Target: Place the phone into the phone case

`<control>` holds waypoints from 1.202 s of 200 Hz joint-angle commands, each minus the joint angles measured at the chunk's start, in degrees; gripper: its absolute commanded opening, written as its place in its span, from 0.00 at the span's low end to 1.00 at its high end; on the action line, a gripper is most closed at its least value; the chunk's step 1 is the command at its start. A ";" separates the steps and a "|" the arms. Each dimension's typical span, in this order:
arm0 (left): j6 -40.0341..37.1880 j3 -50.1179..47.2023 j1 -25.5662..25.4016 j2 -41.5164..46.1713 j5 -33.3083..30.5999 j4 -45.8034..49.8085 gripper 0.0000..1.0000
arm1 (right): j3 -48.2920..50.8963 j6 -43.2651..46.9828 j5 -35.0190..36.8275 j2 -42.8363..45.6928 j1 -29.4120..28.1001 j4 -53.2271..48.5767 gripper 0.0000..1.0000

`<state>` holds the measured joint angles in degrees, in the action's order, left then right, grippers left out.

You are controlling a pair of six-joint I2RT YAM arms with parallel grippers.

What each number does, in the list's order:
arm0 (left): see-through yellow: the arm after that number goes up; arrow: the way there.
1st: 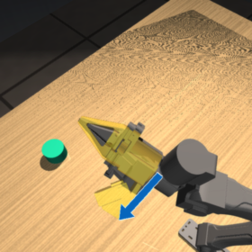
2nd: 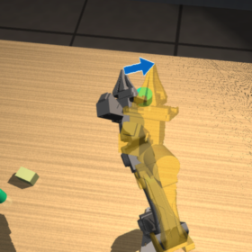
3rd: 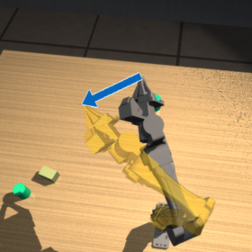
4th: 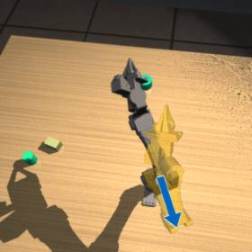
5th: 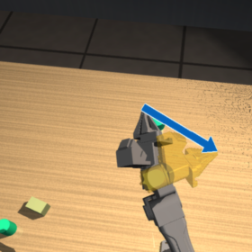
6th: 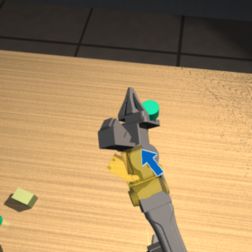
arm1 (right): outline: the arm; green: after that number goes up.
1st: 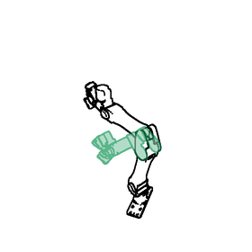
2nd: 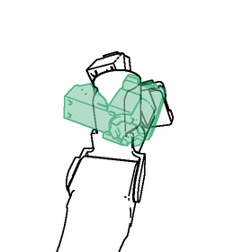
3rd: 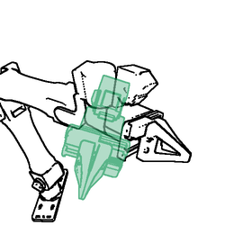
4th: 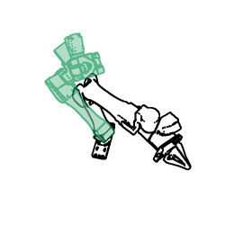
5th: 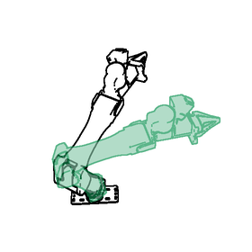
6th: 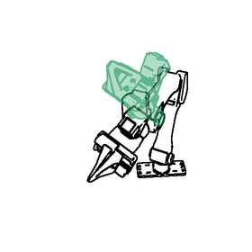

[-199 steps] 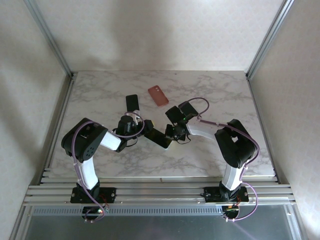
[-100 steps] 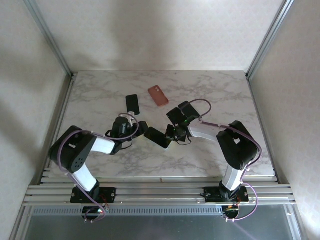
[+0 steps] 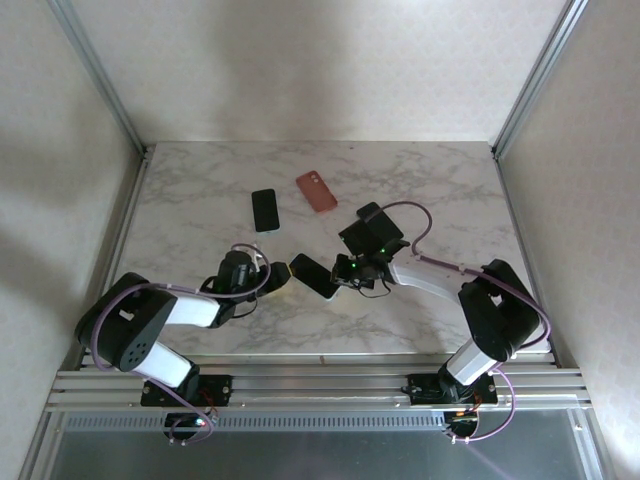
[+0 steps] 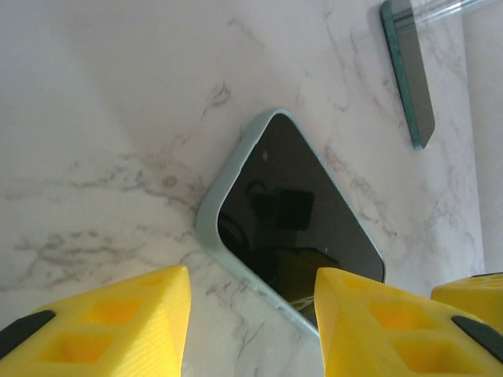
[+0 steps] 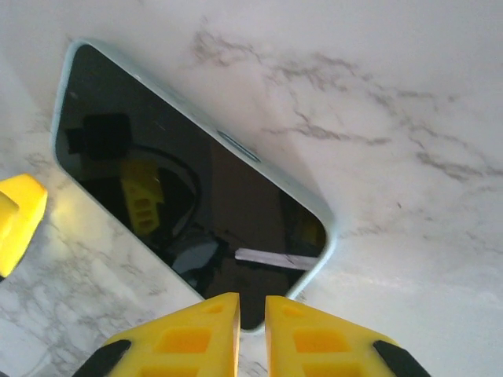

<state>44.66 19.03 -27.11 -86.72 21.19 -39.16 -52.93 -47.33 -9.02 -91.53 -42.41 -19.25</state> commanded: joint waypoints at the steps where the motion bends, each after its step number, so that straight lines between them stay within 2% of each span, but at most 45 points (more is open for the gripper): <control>1: 1.71 -0.61 -1.16 -0.35 0.15 -2.15 0.45 | 3.49 -0.02 -1.45 0.60 -0.05 1.28 0.15; 54: 2.44 1.71 -2.74 -5.28 1.42 -4.70 0.44 | 7.33 -0.48 -2.73 0.65 -0.08 4.73 0.13; 112: 6.13 3.91 -3.35 -12.23 2.17 -12.07 0.44 | 8.19 -0.07 -3.32 -1.39 -0.11 6.85 0.13; 197: 4.11 12.74 -3.08 -16.29 -0.69 -9.40 0.44 | 2.25 0.49 -2.66 -8.55 -0.10 9.67 0.12; 240: 4.13 11.19 -1.71 -11.93 -1.70 -7.78 0.43 | -4.22 0.49 -1.79 -13.50 -0.13 9.33 0.11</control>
<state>49.54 31.07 -29.69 -102.19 20.95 -48.86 -53.41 -47.29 -12.25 -98.87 -42.19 -21.06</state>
